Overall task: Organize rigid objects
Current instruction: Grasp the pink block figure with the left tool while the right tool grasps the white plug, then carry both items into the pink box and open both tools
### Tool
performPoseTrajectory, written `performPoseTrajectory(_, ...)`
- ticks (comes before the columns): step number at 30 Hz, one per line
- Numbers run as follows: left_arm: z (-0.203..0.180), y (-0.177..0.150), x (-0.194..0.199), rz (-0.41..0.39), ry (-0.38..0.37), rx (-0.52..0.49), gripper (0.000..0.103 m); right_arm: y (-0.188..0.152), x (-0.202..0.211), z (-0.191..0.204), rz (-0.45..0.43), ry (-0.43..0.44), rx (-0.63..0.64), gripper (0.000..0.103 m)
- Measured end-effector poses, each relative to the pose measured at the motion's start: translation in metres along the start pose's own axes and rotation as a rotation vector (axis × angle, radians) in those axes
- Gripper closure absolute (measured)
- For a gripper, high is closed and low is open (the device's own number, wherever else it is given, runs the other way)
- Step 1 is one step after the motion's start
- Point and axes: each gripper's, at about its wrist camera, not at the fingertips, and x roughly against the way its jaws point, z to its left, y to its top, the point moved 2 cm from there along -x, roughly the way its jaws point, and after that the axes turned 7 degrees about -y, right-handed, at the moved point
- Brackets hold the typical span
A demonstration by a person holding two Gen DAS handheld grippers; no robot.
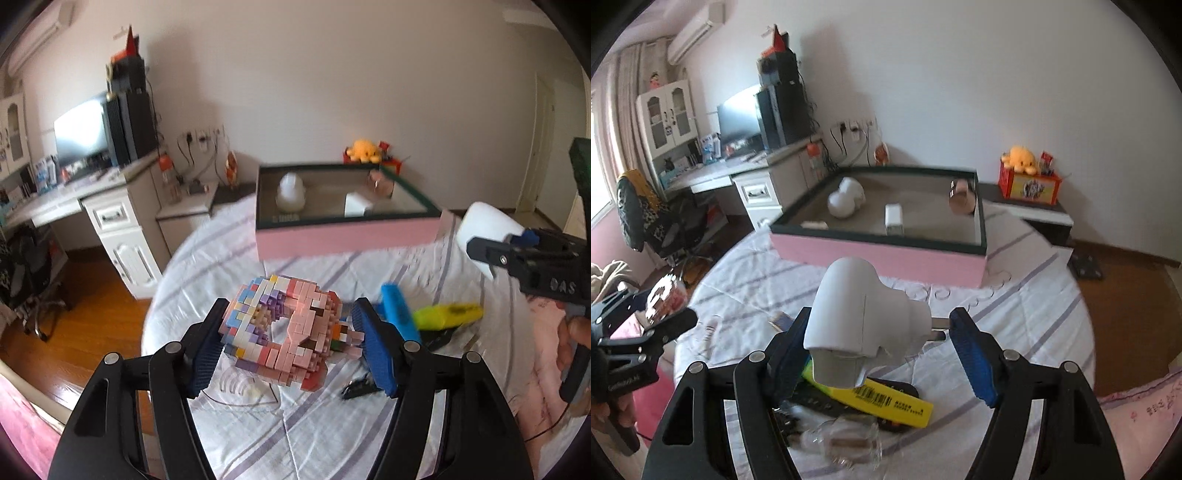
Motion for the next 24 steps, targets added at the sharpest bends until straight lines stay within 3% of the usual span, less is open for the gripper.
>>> performPoseTrajectory(14, -0.026, 0.055, 0.065, -0.179, 0.013, -0.056, 0.034, 0.021, 0.077, 0.012, -0.170, 0.006, 0.045, 0.029)
performPoseTrajectory(24, -0.038, 0.075, 0.058, -0.182, -0.001, -0.094, 0.034, 0.029, 0.073, 0.005, -0.182, -0.007, 0.051, 0.029)
